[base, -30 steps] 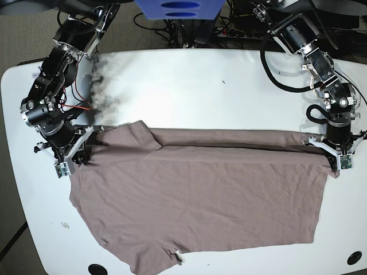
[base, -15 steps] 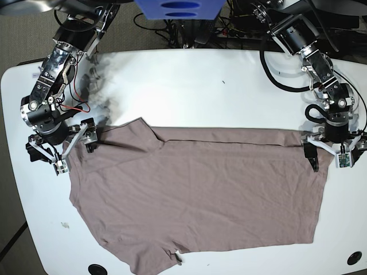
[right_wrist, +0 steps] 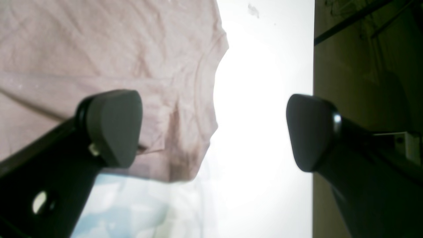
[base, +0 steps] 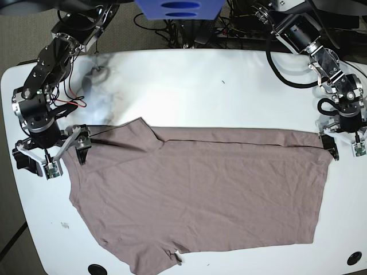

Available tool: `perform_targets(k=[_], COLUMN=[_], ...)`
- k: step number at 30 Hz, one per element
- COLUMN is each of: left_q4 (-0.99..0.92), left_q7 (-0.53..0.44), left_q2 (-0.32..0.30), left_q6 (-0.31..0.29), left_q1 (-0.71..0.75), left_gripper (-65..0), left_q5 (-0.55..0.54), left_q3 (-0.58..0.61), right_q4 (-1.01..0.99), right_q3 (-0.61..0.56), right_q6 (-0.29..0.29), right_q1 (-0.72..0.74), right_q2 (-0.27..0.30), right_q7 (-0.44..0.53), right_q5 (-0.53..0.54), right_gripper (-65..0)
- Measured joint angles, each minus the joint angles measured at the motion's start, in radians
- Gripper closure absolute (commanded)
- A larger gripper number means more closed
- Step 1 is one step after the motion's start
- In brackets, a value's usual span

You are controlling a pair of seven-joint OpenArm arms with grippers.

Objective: Fold the T-shirt properly
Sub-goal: 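Open both grippers to release the folded shoulder edge, then close both grippers on the folded edge of the shirt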

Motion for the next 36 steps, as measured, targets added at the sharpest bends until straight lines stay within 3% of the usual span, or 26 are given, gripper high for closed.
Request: perform_targets(k=[16, 25, 36], left_q4=[-0.061, -0.088, -0.088], left_q7=[-0.003, -0.003, -0.004], left_q2=[0.004, 0.006, 0.011], left_q6=[-0.005, -0.008, -0.009], left_q1=[0.013, 0.011, 0.008], left_gripper=[-60.5, -60.5, -60.5], left_q5=[0.042, 0.042, 0.045], left_q3=[-0.040, -0.038, 0.048], right_q4=[-0.153, -0.248, -0.297], right_q3=[0.001, 0.001, 0.002], right_q6=[0.000, 0.000, 0.000], right_q1=[-0.026, -0.024, -0.026], right_q2=[-0.002, -0.002, -0.001], right_q7=[0.002, 0.090, 0.114], right_q5=[-0.009, -0.004, -0.008], right_gripper=[-65.0, -65.0, -65.0])
